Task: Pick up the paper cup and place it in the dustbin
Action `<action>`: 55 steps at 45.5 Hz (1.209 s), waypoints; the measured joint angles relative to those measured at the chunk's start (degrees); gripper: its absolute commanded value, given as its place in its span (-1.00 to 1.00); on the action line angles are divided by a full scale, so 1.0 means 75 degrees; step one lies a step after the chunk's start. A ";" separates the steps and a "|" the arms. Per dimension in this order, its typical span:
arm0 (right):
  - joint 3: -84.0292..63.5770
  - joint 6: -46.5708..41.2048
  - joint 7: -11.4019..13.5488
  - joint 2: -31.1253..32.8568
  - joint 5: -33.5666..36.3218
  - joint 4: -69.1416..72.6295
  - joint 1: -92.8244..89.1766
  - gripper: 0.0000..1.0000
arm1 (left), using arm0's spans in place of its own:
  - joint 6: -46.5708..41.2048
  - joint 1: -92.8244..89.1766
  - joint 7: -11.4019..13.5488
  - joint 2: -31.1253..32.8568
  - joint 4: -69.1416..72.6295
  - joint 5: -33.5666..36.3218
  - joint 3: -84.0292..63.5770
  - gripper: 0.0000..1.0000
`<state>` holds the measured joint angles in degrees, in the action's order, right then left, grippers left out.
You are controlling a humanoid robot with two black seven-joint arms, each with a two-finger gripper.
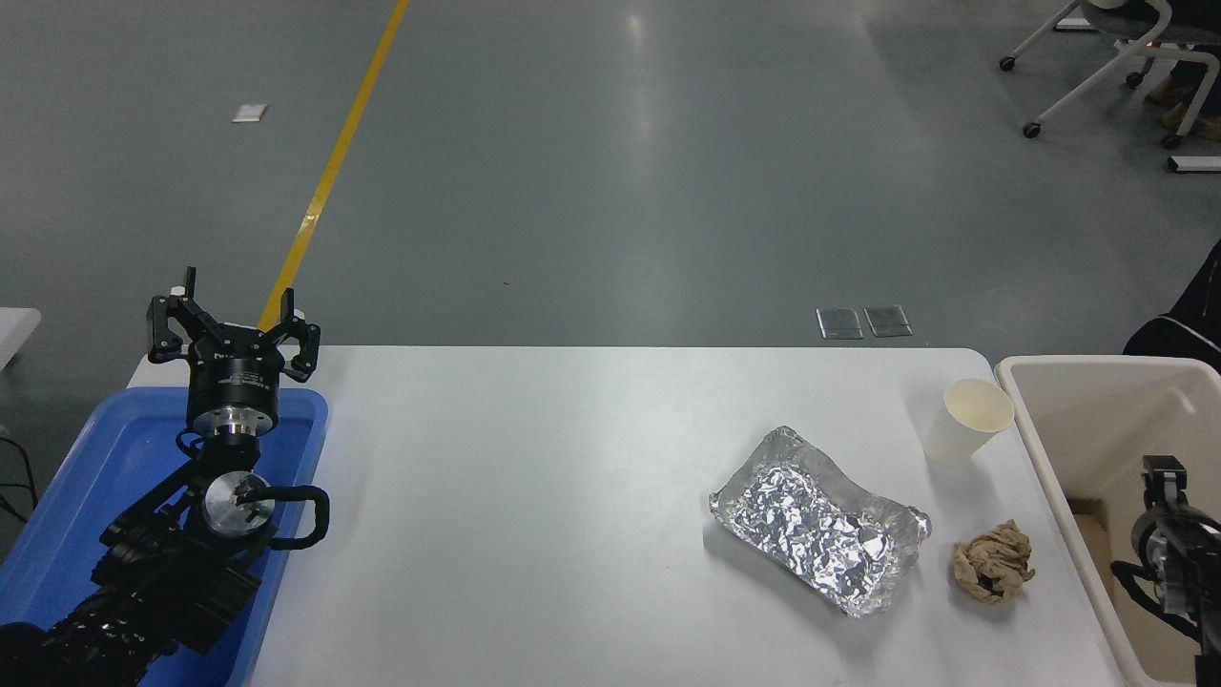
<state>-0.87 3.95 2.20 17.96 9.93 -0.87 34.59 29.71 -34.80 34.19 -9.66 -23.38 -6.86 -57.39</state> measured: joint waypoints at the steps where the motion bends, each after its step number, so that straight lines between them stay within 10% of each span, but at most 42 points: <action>1: 0.0000 0.0000 0.0000 0.0002 0.0000 -0.0001 0.0009 1.00 | 0.0000 0.0000 0.0000 0.0002 0.0000 0.0000 0.0000 0.98; 55: -0.0387 -0.0023 0.0015 0.0408 0.0000 0.0829 0.0723 1.00 | -0.0031 -0.0021 -0.0011 0.0008 -0.0001 0.0011 0.0000 0.98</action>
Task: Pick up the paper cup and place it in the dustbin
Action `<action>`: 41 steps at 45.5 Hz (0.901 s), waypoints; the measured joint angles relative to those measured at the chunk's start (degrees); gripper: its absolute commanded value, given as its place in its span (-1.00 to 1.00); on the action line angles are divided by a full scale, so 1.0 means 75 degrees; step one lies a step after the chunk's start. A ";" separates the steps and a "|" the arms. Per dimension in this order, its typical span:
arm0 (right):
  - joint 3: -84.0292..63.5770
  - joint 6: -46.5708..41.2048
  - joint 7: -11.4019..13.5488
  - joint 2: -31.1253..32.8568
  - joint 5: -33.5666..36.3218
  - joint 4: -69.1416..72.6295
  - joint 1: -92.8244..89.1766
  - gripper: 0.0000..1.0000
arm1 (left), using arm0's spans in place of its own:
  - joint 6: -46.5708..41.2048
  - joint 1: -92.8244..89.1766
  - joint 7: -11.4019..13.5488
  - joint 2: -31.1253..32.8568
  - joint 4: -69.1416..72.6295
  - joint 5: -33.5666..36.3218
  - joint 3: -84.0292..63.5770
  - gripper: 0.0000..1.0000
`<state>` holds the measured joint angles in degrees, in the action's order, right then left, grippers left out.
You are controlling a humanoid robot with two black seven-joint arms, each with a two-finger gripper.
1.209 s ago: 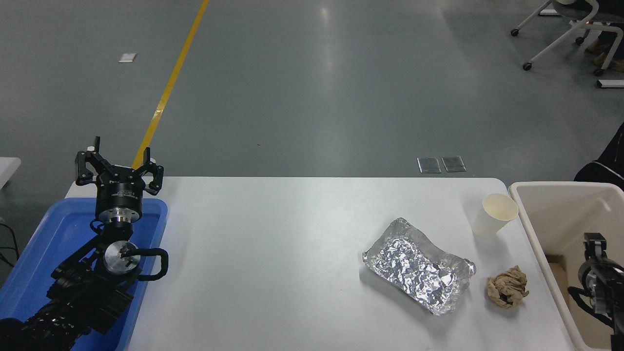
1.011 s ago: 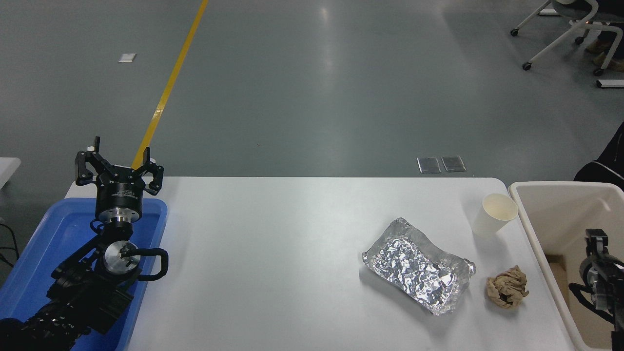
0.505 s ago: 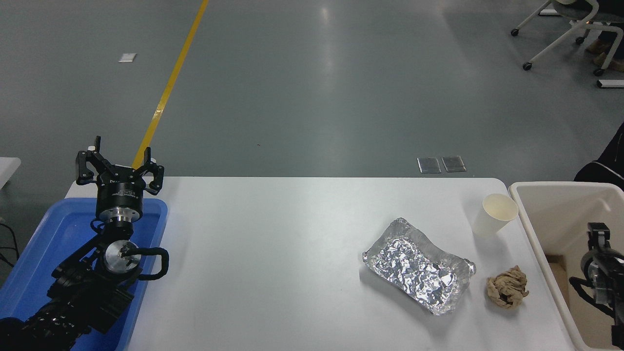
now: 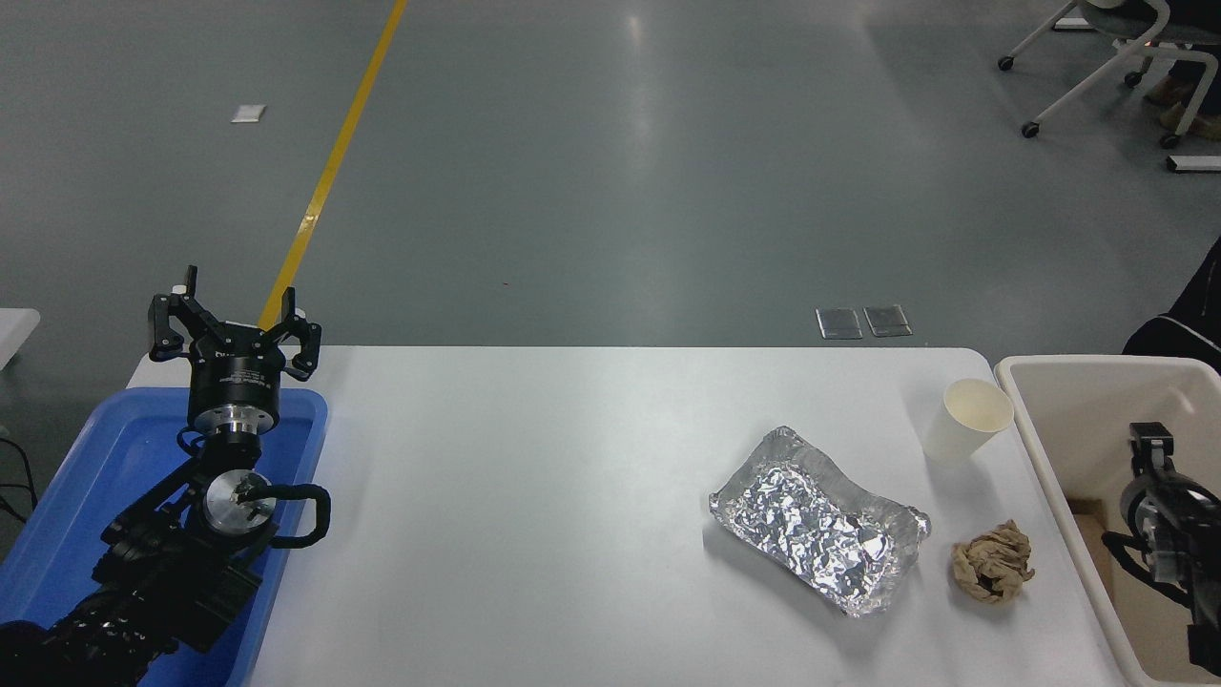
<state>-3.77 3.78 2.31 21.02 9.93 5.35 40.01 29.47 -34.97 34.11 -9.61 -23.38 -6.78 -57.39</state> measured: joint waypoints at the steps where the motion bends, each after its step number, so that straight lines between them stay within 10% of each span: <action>1: -0.0017 -0.0007 0.0000 0.0109 -0.0014 0.0155 0.0093 1.00 | 0.0007 0.0000 0.0000 0.0000 0.0000 0.0000 0.0000 0.98; 41: -0.6973 -0.1023 -0.0609 0.1804 -0.2355 0.8299 0.7907 1.00 | 0.0041 -0.0003 -0.0013 0.0001 -0.0010 0.0024 0.0010 0.98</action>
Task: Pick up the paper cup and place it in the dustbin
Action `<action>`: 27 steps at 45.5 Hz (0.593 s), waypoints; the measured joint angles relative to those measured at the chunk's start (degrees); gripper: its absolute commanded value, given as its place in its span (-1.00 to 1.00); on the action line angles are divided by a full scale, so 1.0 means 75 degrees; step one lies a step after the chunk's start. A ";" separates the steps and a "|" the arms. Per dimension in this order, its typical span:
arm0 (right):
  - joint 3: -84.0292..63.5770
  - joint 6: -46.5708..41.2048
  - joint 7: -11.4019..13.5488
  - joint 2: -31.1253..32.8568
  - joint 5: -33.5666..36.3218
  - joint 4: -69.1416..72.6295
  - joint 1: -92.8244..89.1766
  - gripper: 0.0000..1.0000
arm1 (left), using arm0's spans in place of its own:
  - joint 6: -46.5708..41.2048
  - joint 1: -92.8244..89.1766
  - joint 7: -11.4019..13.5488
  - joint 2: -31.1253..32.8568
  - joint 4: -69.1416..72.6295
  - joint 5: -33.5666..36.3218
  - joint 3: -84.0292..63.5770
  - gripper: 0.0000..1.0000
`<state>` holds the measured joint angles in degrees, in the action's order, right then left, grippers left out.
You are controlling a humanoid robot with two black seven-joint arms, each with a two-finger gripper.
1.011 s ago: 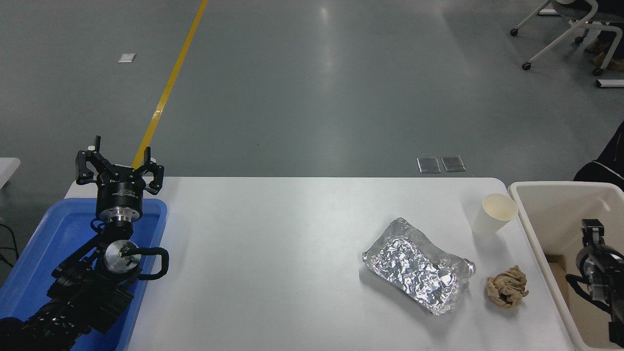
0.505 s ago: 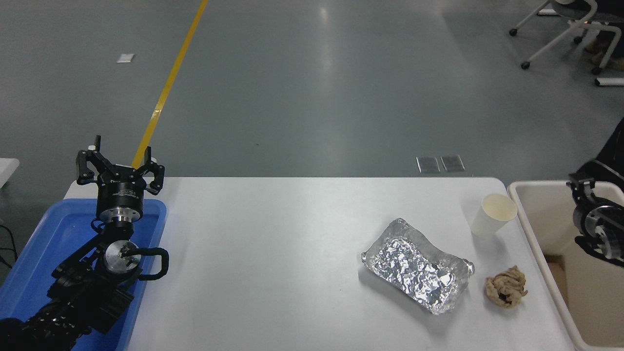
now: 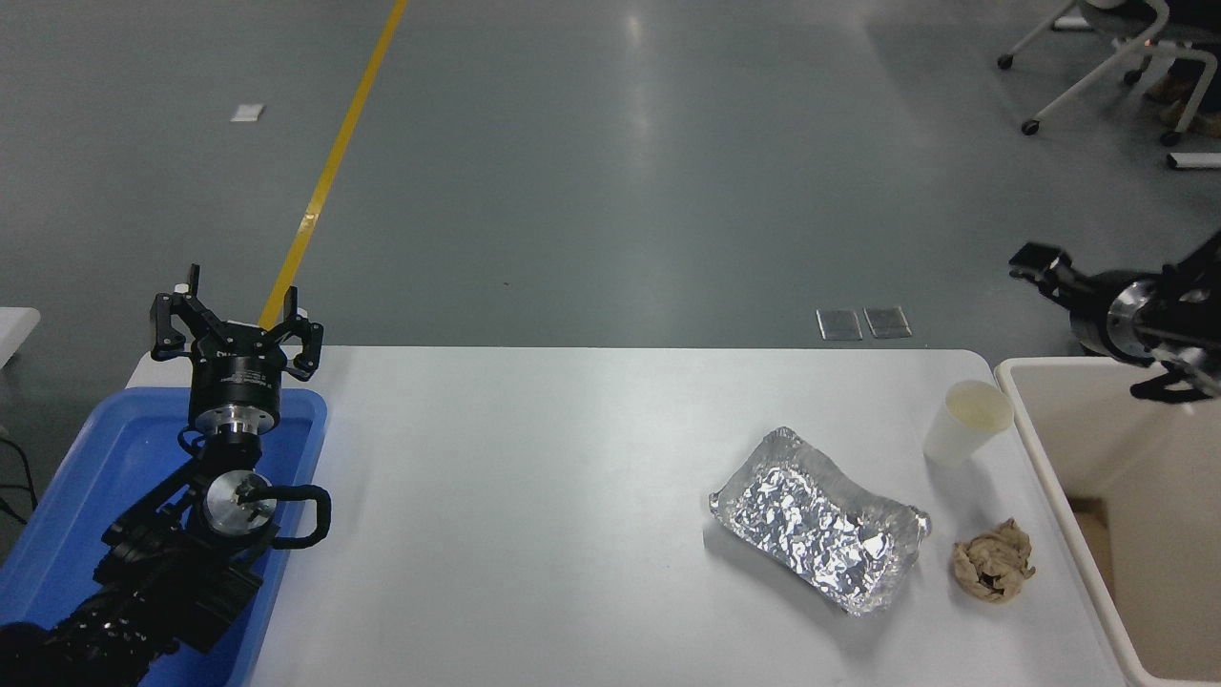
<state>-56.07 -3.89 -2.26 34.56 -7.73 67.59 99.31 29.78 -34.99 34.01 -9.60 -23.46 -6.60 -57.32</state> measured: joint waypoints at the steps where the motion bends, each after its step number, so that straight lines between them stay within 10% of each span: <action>1: -0.0072 -0.0094 -0.0007 -0.0002 -0.0060 0.0179 0.0176 1.00 | 0.0000 0.0000 0.0000 0.0000 -0.0001 0.0001 0.0000 0.98; 27: -0.0969 -0.4481 -0.0125 0.0480 -0.0615 0.3137 0.4950 1.00 | 0.0003 0.0012 -0.0001 -0.0011 -0.0001 0.0003 0.0000 0.98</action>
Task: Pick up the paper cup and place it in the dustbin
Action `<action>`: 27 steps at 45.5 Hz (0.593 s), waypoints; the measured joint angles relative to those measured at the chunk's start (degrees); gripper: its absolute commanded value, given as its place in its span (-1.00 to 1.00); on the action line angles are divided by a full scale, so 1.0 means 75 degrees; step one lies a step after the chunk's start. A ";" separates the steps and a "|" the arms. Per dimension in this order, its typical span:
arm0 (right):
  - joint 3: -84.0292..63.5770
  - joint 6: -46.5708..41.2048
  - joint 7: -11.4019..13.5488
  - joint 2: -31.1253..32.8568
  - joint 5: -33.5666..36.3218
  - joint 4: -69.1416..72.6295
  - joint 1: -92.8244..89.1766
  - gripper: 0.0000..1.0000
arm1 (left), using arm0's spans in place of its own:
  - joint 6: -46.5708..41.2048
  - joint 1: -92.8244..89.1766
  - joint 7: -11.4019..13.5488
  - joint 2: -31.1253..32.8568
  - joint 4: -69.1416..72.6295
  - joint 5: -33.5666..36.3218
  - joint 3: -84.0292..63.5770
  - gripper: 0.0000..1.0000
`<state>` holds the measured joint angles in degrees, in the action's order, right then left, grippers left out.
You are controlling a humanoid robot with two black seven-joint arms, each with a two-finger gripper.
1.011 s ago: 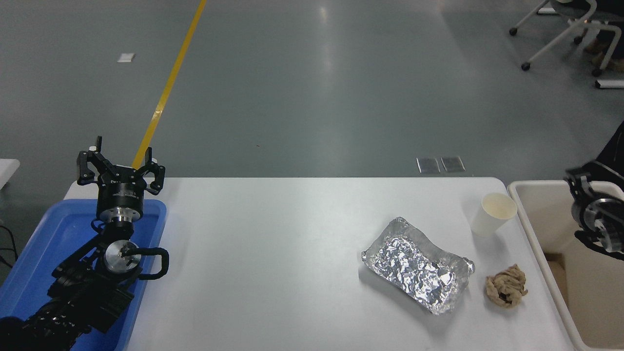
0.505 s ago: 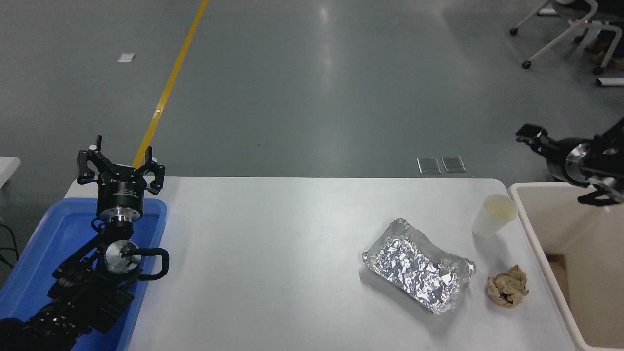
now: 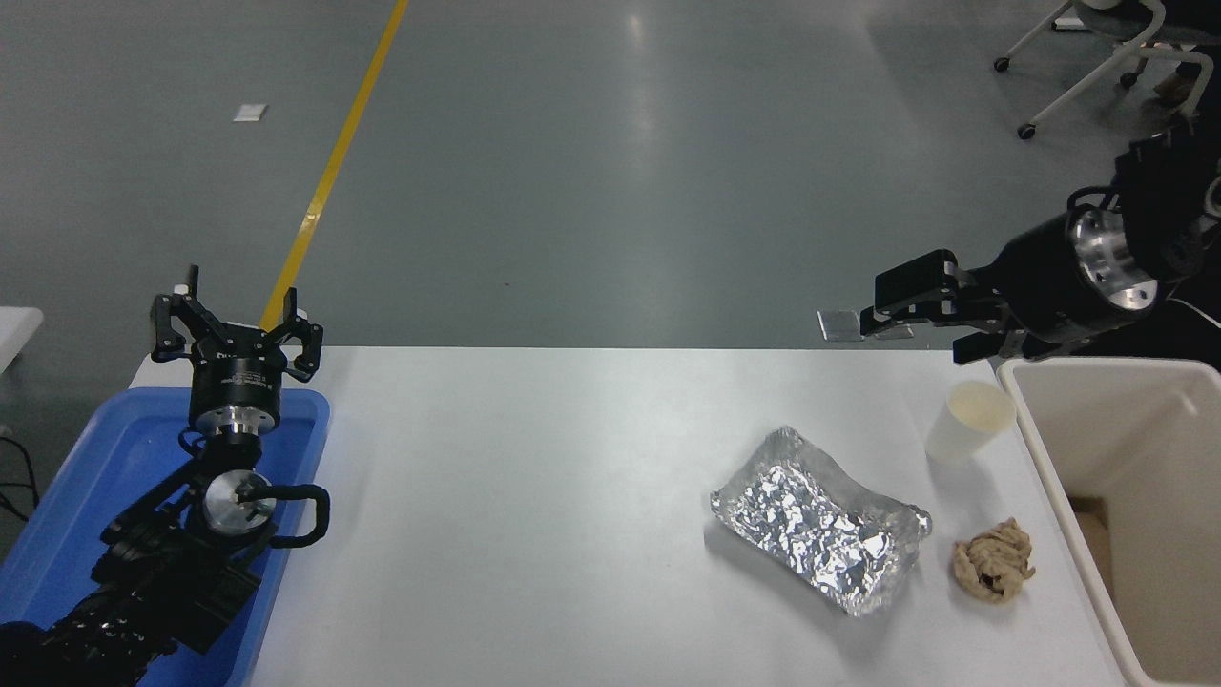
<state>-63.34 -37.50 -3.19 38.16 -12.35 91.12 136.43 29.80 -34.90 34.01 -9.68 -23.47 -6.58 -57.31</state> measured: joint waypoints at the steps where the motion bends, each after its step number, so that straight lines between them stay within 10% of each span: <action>1: -0.0003 -0.0082 -0.0003 0.0028 -0.0002 0.0022 0.0125 1.00 | 0.0000 0.0000 0.0000 0.0000 0.0000 0.0000 0.0000 0.98; 27: -0.0454 -0.0240 0.0047 0.0315 -0.0437 -0.0944 -0.0329 1.00 | 0.0000 0.0002 0.0000 -0.0003 0.0000 -0.0002 -0.0002 0.98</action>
<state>-66.74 -39.30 -2.84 40.52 -15.62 84.04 133.97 29.79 -34.88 34.01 -9.71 -23.47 -6.59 -57.33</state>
